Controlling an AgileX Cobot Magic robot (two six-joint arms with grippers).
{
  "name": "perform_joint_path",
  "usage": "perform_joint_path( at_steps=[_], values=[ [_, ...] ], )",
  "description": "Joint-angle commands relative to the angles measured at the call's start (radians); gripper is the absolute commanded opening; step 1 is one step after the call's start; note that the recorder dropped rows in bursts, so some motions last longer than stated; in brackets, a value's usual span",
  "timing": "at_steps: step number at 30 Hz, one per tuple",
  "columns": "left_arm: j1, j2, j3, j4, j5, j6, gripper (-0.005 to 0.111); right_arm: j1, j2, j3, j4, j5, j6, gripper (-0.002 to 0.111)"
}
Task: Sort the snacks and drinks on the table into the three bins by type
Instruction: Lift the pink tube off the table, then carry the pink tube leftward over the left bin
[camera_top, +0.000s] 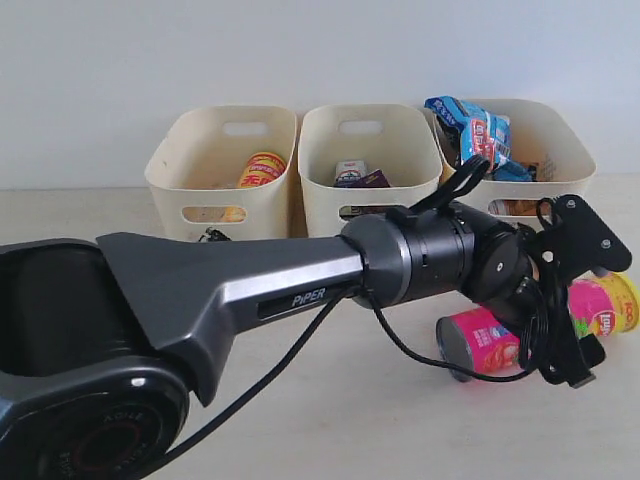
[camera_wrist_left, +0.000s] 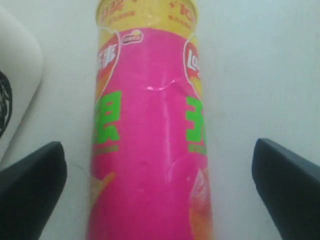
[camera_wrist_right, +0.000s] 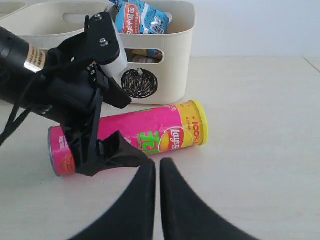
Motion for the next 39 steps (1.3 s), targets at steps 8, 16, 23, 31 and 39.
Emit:
perform_joint_path(
  at_steps=[8,16,23,31,39],
  values=[
    [0.013,0.069,-0.055,-0.013,-0.041,-0.034,0.039,-0.002,-0.004,0.005,-0.003,-0.011,0.0,0.0],
    [0.016,0.013,-0.067,0.116,0.12,-0.106,0.004,-0.002,-0.004,0.005,-0.003,-0.011,0.0,0.0],
    [0.016,-0.085,-0.067,0.273,0.279,-0.215,0.004,-0.002,-0.004,0.005,-0.003,-0.011,0.0,0.0],
    [0.016,-0.202,-0.052,0.277,0.454,-0.23,0.004,-0.002,-0.004,0.005,-0.003,-0.011,0.0,0.0],
    [0.02,-0.4,0.137,0.284,0.43,-0.267,0.004,-0.002,-0.004,0.005,-0.003,-0.011,0.0,0.0]
  ],
)
